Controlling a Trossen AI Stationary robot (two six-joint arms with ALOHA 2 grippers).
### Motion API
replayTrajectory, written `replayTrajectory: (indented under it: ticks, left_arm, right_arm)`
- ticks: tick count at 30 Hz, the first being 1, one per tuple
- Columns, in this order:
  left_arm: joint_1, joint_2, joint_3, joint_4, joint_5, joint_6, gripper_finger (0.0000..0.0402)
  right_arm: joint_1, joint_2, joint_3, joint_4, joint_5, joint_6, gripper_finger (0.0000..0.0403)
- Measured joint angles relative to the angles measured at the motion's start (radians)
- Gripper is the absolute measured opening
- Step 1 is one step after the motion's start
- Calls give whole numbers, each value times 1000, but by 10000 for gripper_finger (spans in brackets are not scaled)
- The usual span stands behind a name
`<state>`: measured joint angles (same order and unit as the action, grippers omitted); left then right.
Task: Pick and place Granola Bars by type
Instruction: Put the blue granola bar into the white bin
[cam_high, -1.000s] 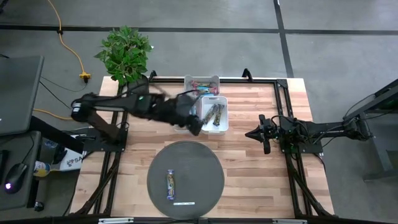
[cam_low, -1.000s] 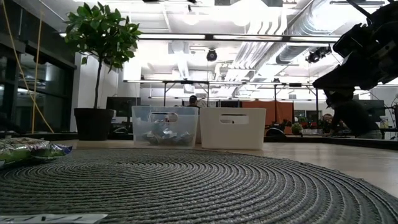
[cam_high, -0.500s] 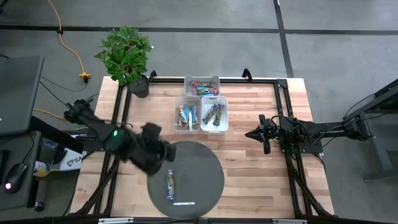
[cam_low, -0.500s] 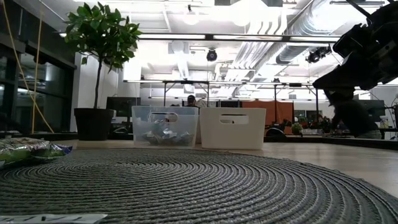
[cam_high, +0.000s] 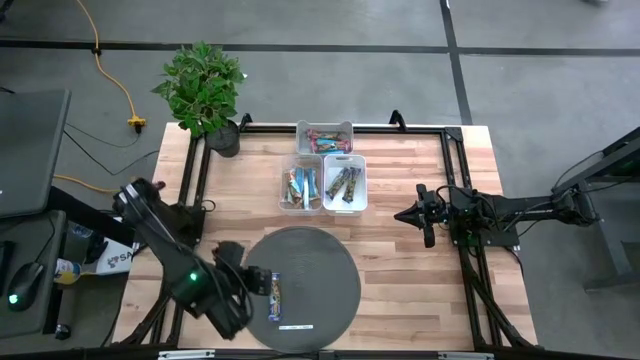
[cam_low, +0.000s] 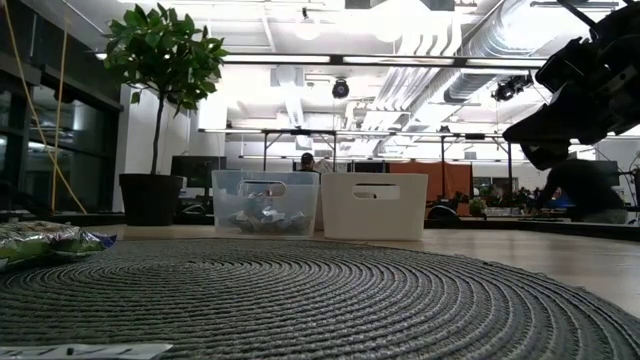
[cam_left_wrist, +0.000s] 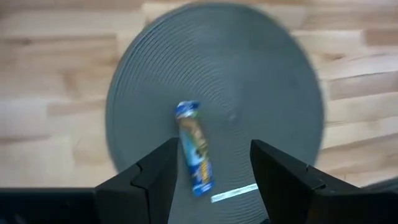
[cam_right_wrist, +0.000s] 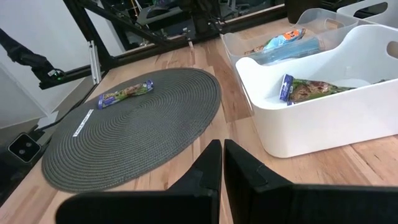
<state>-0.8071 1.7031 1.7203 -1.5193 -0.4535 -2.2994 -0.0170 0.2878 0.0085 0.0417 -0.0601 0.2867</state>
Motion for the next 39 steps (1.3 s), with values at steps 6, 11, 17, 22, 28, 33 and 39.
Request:
replayTrajectory:
  ticks: [6,11,17,22,28,33,39]
  left_arm:
    - [-6,93,0,54,95,-45,195]
    - [-4,156,0,110,112,-54,195]
    - [-4,232,1,154,134,-67,195]
    - [-4,296,1,177,138,-72,195]
    - [-4,365,1,195,141,-86,195]
    - [3,407,1,214,149,-91,195]
    - [28,429,0,218,158,-90,195]
  right_arm:
    - [0,0,0,0,0,0,0]
    - [0,0,0,0,0,0,0]
    - [0,0,0,-1,0,0,0]
    - [0,0,0,0,0,0,0]
    - [0,0,0,0,0,0,0]
    - [0,0,0,0,0,0,0]
    - [0,0,0,0,0,0,0]
